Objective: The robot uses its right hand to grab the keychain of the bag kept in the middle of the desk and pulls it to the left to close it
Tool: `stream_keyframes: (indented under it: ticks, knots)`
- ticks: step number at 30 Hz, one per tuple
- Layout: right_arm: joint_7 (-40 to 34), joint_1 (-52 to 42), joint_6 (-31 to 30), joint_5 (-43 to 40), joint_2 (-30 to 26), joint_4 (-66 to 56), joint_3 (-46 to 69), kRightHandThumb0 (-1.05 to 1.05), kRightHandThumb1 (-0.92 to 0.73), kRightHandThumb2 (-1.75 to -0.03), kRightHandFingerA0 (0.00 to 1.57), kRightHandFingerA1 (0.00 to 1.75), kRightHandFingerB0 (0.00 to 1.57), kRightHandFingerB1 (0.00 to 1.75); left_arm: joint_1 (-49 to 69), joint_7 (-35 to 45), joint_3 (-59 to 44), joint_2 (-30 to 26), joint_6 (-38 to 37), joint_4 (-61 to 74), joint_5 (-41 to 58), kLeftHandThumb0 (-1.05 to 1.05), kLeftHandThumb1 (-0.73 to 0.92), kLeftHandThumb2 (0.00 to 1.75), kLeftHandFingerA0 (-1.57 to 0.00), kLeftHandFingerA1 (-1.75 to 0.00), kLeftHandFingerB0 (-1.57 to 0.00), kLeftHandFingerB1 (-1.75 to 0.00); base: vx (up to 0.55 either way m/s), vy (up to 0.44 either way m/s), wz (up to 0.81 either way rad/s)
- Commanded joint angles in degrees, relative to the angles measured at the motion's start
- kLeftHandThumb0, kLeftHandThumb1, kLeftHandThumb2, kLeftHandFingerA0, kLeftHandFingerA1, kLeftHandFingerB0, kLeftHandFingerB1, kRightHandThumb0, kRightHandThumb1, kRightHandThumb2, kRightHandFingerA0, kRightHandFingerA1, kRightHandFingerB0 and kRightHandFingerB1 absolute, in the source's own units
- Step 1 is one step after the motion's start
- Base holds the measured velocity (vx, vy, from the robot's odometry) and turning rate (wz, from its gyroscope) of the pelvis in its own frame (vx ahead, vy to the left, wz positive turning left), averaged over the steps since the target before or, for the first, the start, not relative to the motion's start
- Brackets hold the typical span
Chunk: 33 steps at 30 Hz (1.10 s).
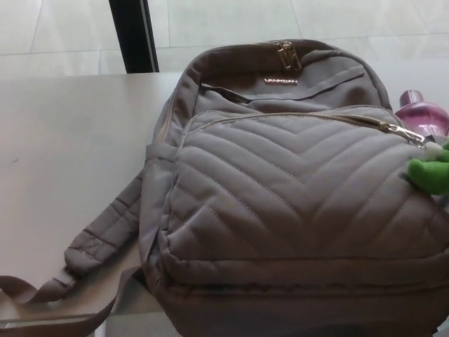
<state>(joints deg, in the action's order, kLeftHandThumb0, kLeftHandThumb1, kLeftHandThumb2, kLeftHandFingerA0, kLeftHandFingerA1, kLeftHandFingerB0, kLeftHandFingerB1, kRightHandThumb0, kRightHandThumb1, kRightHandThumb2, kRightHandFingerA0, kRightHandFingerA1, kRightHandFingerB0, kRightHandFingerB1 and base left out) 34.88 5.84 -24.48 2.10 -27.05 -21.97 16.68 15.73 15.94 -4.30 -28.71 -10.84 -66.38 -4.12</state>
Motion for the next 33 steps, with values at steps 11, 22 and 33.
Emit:
stream_keyframes:
  ticks: [11, 22, 33]
  knots:
    - [4.2, 1.0, -16.9, -3.6, -8.6, -5.0, -7.0, -0.23, -0.49, -0.94, 1.07, 1.24, 0.07, 0.47, 0.3, -0.5, -0.2, -0.7, -1.8, -0.4, 0.0, -0.61, 0.92, 0.86, -0.36, -0.53, -0.24, -0.45, 0.0, 0.0, 0.0]
    - [3.5, -2.4, -18.8, -5.1, -13.1, -4.2, -8.0, -0.32, -0.65, -0.69, 0.92, 1.61, 0.08, 0.21, -0.9, -1.4, 0.5, -0.6, -1.4, -1.1, -0.6, -0.6, 0.92, 0.84, -0.38, -0.53, -0.26, -0.45, 0.0, 0.0, 0.0]
    - [2.2, -0.9, -12.4, -6.8, -10.8, -1.9, -7.5, -0.32, -0.69, -0.61, 0.76, 1.41, 0.24, 0.32, -0.9, -1.5, 1.1, -0.6, -1.6, -1.7, -0.8, -0.64, 0.92, 0.85, -0.38, -0.51, -0.25, -0.44, 0.0, 0.0, 0.0]
